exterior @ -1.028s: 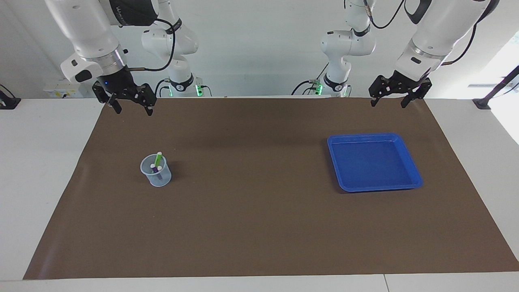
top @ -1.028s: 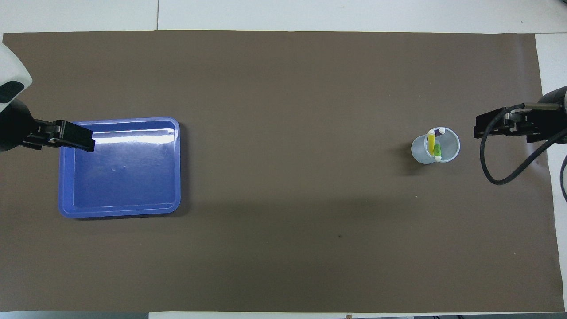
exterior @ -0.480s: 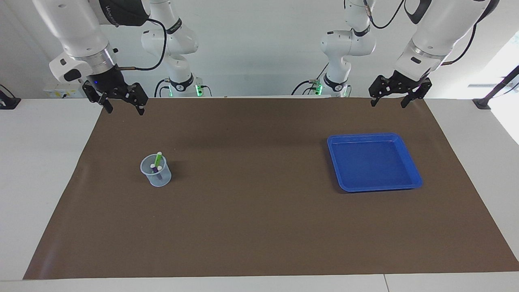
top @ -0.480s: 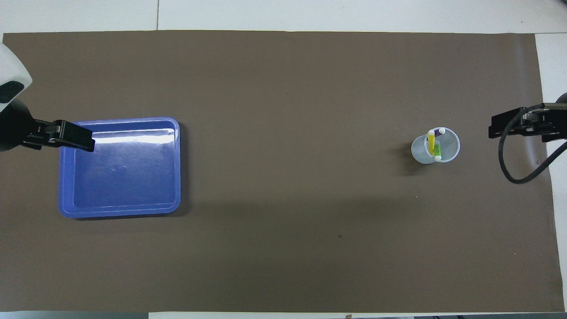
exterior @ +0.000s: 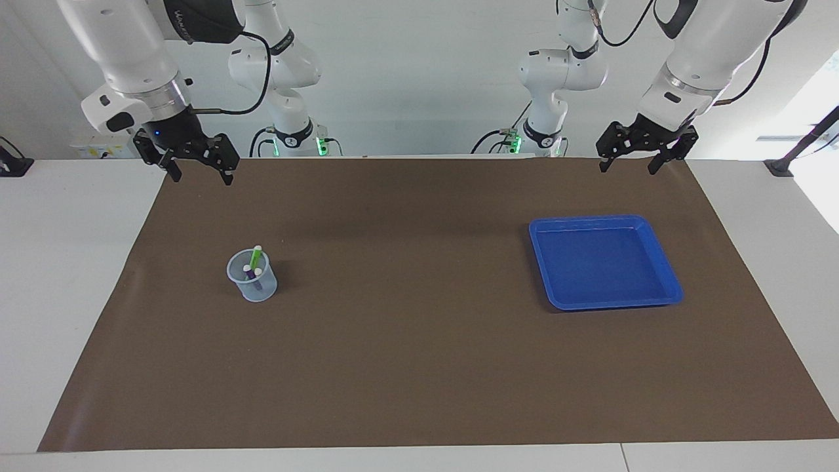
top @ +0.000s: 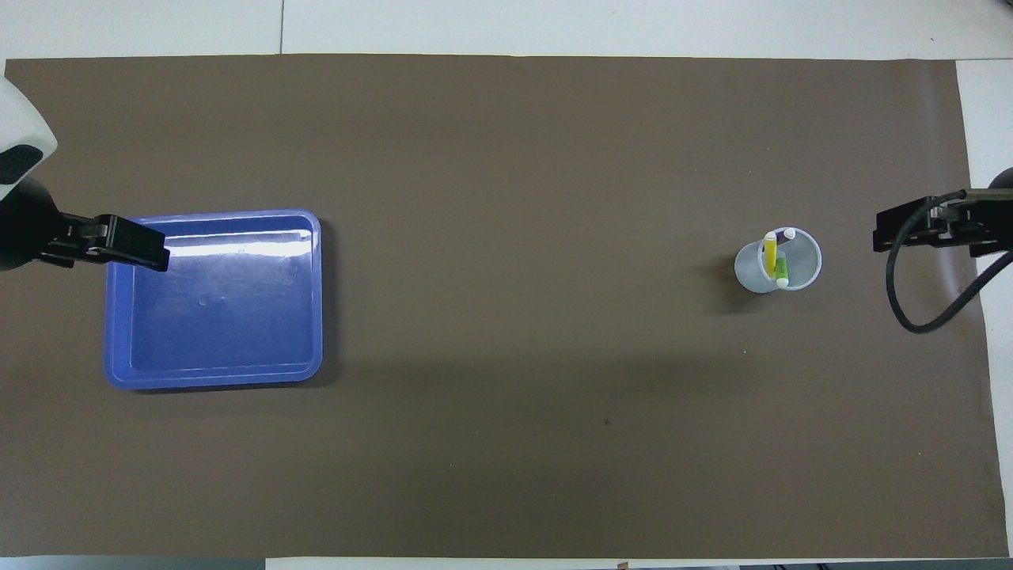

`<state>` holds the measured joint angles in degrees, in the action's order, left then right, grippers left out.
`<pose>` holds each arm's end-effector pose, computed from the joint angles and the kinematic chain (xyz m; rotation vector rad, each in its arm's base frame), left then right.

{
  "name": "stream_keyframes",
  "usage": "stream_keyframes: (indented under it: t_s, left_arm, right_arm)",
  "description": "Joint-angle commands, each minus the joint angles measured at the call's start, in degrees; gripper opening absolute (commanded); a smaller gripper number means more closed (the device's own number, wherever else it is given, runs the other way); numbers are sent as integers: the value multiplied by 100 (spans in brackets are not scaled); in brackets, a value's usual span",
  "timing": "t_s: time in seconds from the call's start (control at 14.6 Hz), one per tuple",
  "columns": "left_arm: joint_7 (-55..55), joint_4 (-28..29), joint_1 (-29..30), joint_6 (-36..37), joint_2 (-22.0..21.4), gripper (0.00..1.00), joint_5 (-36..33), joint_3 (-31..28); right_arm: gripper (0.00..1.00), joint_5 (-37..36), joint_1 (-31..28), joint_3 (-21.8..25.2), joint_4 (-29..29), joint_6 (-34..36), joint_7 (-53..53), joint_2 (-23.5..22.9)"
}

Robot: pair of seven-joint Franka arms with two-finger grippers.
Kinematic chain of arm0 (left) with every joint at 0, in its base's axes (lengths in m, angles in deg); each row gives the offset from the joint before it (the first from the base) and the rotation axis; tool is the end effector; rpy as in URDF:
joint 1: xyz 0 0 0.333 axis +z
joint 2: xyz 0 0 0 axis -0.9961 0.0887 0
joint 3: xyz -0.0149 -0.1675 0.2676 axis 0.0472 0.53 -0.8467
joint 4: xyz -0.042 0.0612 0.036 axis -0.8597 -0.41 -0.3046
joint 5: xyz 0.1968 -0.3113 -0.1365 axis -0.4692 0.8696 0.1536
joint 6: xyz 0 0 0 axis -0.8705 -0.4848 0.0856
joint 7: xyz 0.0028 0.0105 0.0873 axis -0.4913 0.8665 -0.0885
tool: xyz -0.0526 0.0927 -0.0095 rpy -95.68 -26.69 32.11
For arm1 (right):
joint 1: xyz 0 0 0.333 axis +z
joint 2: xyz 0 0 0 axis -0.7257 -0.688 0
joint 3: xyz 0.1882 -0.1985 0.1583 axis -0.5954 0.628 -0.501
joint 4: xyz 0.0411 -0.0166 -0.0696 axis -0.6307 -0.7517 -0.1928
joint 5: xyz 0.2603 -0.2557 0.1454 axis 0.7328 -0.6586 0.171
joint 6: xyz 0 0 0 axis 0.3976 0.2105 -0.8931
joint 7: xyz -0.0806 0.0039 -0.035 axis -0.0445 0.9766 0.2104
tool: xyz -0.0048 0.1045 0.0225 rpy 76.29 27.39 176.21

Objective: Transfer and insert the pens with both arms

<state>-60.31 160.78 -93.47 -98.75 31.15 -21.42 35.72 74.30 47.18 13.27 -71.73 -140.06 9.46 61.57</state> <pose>0.5321 -0.0908 0.6364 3.1133 -0.2018 -0.0847 0.5449 -0.0013 0.6203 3.1028 -0.1388 -0.0222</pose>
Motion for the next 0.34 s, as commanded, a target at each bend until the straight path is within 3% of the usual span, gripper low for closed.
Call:
stream_keyframes:
  t_s: [0.0, 0.27]
  left_arm:
    - [46, 150, 3, -2, -155, 100, -71, -27]
    - [46, 150, 3, -2, -155, 100, -71, -18]
  right_arm:
    - [100, -81, -4, -13, 2, 89, -91, 47]
    - [100, -10, -13, -13, 2, 72, -91, 38]
